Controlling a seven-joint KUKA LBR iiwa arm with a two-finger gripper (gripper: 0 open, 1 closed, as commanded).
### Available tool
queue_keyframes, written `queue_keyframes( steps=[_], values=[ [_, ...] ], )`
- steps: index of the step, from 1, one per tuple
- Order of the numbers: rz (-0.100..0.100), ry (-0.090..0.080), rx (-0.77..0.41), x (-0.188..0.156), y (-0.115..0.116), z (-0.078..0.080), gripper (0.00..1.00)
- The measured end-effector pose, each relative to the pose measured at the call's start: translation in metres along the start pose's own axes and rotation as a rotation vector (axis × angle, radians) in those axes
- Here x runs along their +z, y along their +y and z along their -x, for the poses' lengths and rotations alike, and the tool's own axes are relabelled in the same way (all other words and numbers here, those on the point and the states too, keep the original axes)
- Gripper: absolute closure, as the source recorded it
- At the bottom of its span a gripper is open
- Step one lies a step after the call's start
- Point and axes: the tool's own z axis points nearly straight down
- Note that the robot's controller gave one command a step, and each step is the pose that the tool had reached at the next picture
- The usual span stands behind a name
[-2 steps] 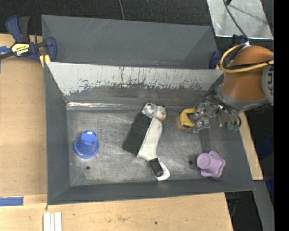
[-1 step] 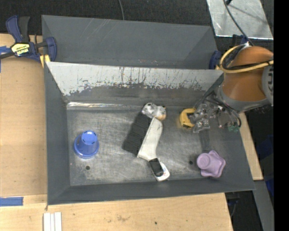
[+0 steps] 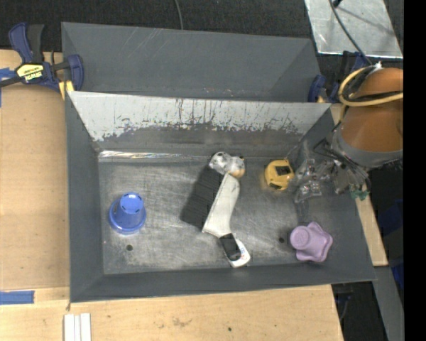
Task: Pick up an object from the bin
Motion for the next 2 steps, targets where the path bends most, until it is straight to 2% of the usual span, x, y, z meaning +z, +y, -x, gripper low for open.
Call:
queue_keyframes(
  steps=[1, 2],
  values=[
    [-0.001, -0.006, -0.003, 0.0006, 0.0056, 0.0159, 1.00],
    [0.001, -0.001, 0.001, 0.0069, 0.0089, 0.0179, 1.00]
  ],
)
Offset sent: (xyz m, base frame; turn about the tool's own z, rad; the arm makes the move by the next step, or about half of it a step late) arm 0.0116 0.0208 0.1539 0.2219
